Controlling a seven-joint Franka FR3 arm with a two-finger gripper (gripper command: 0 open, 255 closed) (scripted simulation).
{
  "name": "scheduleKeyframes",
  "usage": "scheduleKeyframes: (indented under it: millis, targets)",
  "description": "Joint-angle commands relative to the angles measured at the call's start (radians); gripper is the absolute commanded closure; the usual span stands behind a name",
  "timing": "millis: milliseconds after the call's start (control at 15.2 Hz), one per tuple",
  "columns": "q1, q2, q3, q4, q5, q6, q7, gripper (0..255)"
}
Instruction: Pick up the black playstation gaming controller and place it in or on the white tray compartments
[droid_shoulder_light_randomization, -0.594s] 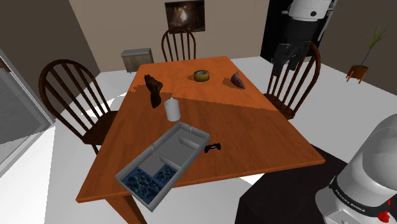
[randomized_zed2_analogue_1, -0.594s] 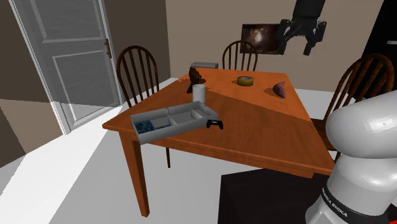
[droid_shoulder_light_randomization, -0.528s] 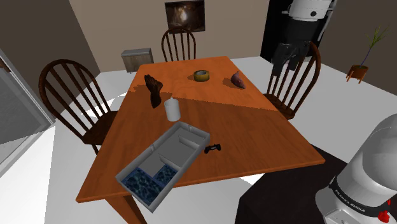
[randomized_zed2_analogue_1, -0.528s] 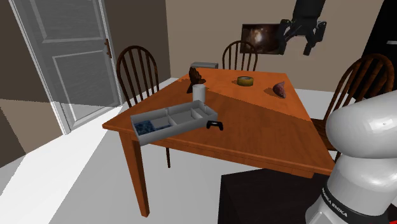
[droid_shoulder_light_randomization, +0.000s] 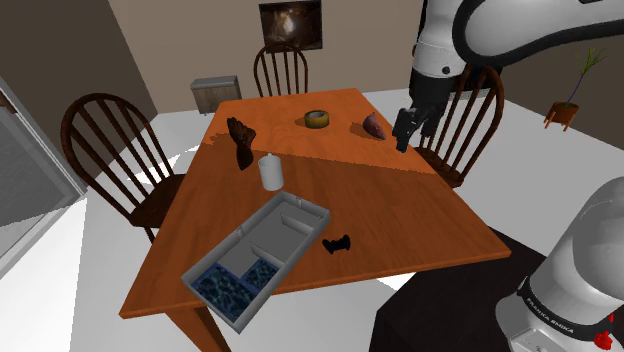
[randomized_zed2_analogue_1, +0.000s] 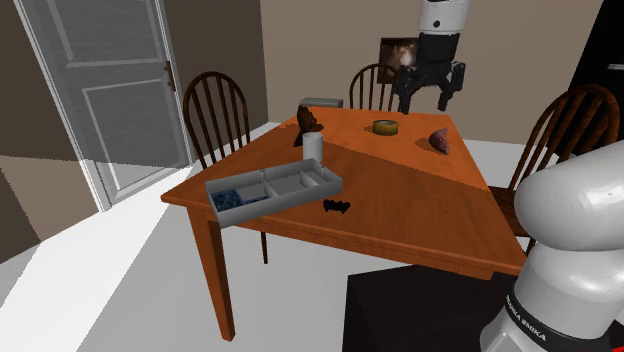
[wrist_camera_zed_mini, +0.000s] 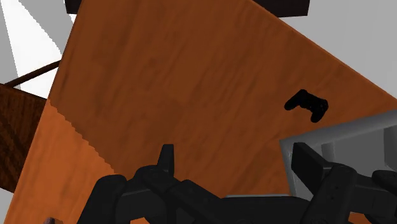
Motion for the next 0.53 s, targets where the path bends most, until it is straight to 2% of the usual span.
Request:
scheduleKeyframes:
  millis: [0,462]
  targets:
    - [0.014,0.032,0.046,-0.024,-0.001,0.066,0.031,0]
    - [0.034,0.200,0.211,-0.065,-0.050,0.289,0.159,0]
